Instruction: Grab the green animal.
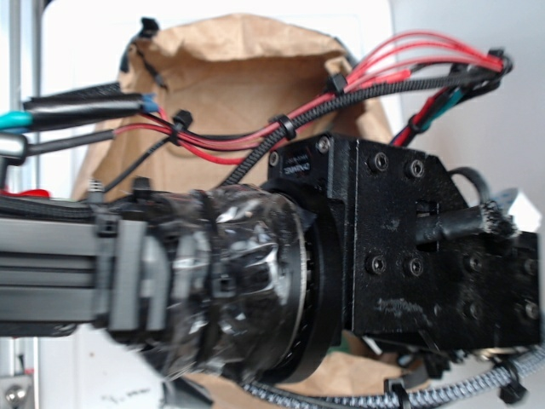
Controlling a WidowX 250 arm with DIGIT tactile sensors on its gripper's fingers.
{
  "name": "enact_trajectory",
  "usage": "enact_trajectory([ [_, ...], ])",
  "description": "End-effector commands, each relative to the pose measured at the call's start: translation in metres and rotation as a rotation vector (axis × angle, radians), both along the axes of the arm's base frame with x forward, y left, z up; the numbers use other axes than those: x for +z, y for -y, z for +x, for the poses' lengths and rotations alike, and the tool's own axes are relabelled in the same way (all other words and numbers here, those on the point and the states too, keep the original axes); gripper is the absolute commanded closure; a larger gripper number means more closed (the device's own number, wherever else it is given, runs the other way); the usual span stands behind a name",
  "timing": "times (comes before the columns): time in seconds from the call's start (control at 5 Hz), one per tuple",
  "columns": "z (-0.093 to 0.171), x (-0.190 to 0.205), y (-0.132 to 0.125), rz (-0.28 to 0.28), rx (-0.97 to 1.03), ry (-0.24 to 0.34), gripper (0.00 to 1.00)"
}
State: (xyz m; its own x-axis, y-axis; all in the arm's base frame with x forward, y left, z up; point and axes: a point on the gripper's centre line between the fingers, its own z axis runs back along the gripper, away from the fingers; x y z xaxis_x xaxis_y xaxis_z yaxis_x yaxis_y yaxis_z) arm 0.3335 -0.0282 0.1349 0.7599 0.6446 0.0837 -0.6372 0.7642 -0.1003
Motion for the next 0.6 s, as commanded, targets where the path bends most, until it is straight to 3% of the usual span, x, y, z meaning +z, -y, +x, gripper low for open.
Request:
enact_trajectory([
  [0.0, -0.030, 0.054, -0.061, 0.027, 0.043, 0.108, 1.00],
  [0.2, -0.048, 0.059, -0.085, 0.011, 0.038, 0.112, 1.00],
  [0.4, -0.063, 0.062, -0.088, 0.017, 0.039, 0.133, 1.00],
])
